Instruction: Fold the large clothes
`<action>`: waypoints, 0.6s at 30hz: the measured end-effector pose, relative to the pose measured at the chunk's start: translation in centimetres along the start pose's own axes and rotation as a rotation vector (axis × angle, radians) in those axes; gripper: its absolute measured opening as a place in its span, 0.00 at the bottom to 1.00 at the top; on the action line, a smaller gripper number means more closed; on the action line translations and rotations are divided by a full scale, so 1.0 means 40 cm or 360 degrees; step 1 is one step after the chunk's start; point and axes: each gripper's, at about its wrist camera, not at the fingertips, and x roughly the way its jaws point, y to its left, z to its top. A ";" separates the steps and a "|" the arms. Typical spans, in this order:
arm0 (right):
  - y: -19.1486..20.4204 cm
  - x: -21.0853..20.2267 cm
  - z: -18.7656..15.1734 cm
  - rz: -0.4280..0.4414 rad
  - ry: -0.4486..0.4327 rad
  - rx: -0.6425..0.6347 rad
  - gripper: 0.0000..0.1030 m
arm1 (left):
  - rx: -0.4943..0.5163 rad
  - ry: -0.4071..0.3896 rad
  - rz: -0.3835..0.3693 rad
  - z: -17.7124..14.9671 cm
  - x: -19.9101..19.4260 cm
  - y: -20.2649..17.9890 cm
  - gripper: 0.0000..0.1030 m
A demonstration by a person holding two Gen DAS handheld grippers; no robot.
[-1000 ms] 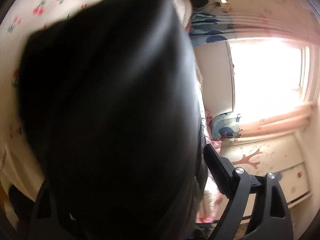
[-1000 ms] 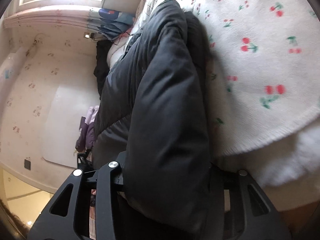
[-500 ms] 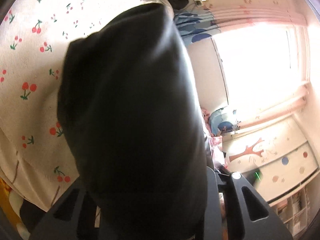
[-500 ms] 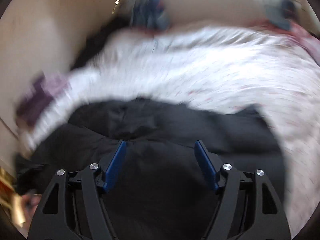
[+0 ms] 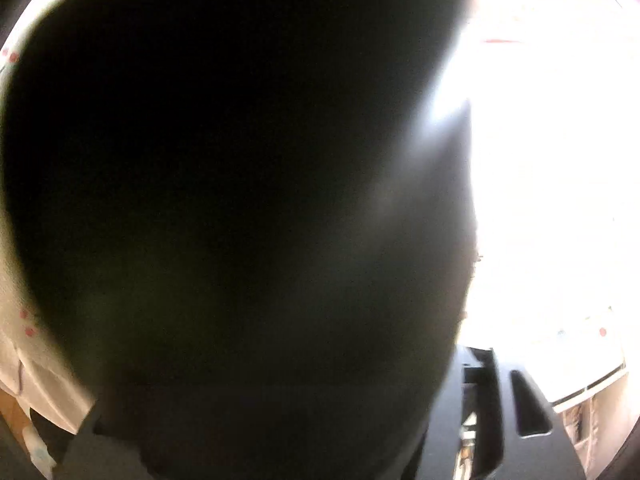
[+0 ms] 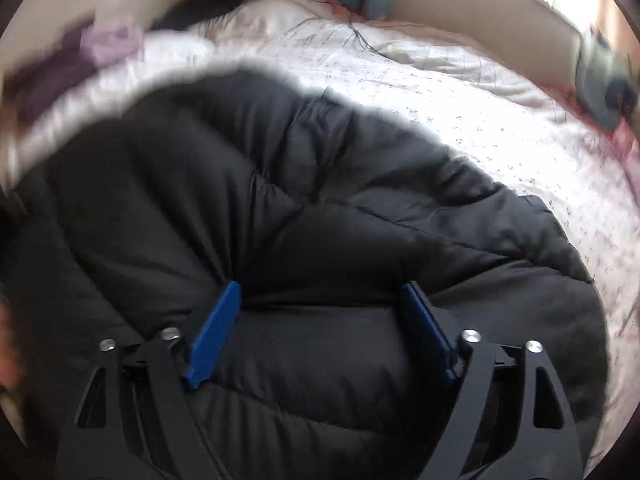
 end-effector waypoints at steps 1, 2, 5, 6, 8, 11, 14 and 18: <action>-0.011 -0.002 0.008 0.0031 0.0051 0.0047 0.79 | 0.0051 -0.0009 0.0020 -0.007 -0.007 -0.017 0.38; -0.025 -0.024 0.015 0.0070 0.0066 0.0122 0.79 | 0.0123 -0.0022 0.0053 -0.020 -0.021 -0.039 0.35; -0.013 -0.108 0.008 0.0078 -0.0097 0.0102 0.79 | 0.0223 -0.0024 0.0096 -0.027 -0.041 -0.072 0.32; 0.003 -0.111 -0.006 0.0084 -0.0078 0.0063 0.79 | 0.0252 -0.0026 0.0116 -0.018 -0.031 -0.089 0.32; 0.025 -0.064 -0.021 0.0081 0.0042 0.0014 0.81 | 0.0287 -0.0032 0.0145 -0.020 -0.024 -0.105 0.32; 0.031 -0.025 -0.016 0.0072 0.0124 -0.0019 0.85 | 0.0345 -0.0043 0.0179 -0.027 -0.017 -0.143 0.30; 0.023 -0.098 -0.018 0.0084 -0.0017 0.0021 0.85 | 0.0493 -0.0062 0.0236 -0.047 -0.035 -0.192 0.30; 0.042 -0.046 -0.059 0.0117 0.0106 -0.0099 0.87 | 0.0696 -0.0060 0.0309 -0.088 -0.034 -0.271 0.29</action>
